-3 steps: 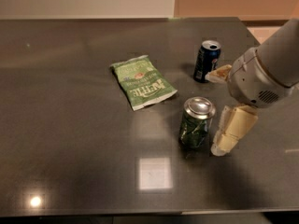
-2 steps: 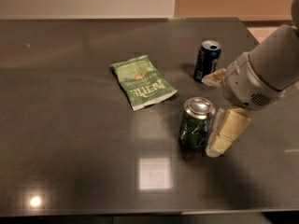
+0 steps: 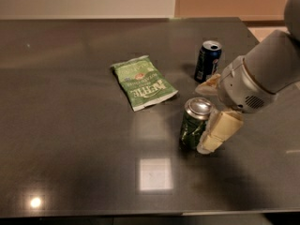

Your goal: Move green can near pepsi can

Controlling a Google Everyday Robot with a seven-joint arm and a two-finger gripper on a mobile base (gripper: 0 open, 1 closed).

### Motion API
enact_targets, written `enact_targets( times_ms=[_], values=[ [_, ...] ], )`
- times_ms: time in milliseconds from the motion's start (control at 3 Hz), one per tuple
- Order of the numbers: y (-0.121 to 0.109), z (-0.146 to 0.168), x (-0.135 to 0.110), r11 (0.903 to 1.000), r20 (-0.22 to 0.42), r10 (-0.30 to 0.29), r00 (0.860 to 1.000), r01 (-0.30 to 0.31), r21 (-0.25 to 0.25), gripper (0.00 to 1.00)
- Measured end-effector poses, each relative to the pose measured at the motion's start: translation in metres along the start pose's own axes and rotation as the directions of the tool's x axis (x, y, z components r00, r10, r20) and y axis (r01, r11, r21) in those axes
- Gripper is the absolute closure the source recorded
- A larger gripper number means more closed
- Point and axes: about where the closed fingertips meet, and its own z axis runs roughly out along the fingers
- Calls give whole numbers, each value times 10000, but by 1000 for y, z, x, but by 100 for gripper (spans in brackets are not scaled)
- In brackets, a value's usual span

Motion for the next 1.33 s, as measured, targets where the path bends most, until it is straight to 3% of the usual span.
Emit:
enact_targets(
  times_ms=[667,1000,1333],
  values=[
    [-2,-8,-1,9995,14,231,9997,-232,198,64],
    [-20,-25,11,9940,-108,840,9964,-830,717,87],
    [-41,-39,27,9814,-147,1573,9874,-1546,1136,100]
  ],
)
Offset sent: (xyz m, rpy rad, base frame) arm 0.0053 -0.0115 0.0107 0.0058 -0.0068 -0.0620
